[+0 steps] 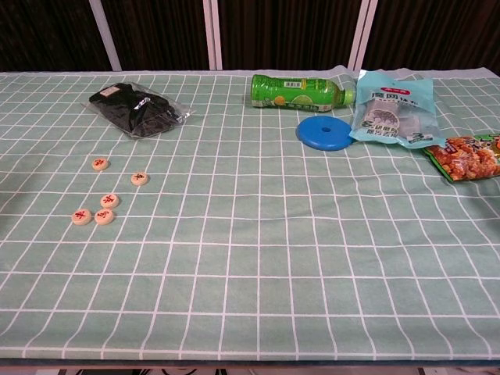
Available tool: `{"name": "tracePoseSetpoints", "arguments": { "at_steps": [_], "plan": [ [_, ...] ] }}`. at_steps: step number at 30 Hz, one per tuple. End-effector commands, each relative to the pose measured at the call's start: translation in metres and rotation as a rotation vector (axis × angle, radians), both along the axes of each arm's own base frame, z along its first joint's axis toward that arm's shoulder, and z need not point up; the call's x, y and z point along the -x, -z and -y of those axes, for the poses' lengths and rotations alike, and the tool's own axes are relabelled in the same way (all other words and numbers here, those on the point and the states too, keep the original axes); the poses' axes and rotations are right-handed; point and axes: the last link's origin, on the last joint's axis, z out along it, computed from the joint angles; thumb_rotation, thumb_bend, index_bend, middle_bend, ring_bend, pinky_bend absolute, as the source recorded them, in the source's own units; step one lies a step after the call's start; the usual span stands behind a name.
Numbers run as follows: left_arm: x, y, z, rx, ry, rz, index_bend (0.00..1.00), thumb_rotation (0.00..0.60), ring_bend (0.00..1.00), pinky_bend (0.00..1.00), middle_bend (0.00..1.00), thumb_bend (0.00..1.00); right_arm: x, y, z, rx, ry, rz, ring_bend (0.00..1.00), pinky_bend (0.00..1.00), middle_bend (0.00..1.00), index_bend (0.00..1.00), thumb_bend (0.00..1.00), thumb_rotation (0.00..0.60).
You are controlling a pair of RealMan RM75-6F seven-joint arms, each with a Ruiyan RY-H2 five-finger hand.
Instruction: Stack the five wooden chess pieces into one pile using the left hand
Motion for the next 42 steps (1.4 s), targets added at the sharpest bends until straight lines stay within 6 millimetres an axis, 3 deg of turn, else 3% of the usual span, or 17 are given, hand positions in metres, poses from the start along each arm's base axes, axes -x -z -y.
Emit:
{"name": "tracePoseSetpoints", "arguments": {
  "at_steps": [1, 28, 33, 36, 42],
  "plan": [
    [0.000, 0.000, 0.000, 0.000, 0.000, 0.000, 0.07, 0.600, 0.00, 0.06, 0.01, 0.26, 0.000, -0.001, 0.000, 0.003, 0.000, 0.000, 0.02, 0.00, 0.00, 0.06, 0.25, 0.600],
    [0.000, 0.003, -0.001, 0.009, 0.008, -0.001, 0.10, 0.600, 0.00, 0.06, 0.01, 0.26, 0.001, -0.002, 0.001, 0.006, 0.016, 0.009, 0.02, 0.00, 0.00, 0.06, 0.25, 0.600],
    [-0.008, 0.010, -0.003, 0.059, 0.038, 0.052, 0.14, 0.600, 0.00, 0.06, 0.01, 0.26, 0.003, -0.003, 0.001, 0.010, 0.027, 0.015, 0.02, 0.00, 0.00, 0.06, 0.25, 0.600],
    [-0.019, 0.009, -0.013, 0.101, 0.084, 0.043, 0.16, 0.600, 0.00, 0.06, 0.02, 0.26, 0.005, -0.004, 0.002, 0.011, 0.036, 0.018, 0.02, 0.00, 0.00, 0.06, 0.25, 0.600],
    [-0.053, 0.015, -0.059, 0.223, 0.157, -0.012, 0.16, 0.600, 0.00, 0.06, 0.02, 0.26, 0.005, -0.004, 0.003, 0.011, 0.036, 0.018, 0.02, 0.00, 0.00, 0.06, 0.25, 0.600]
  ]
}}
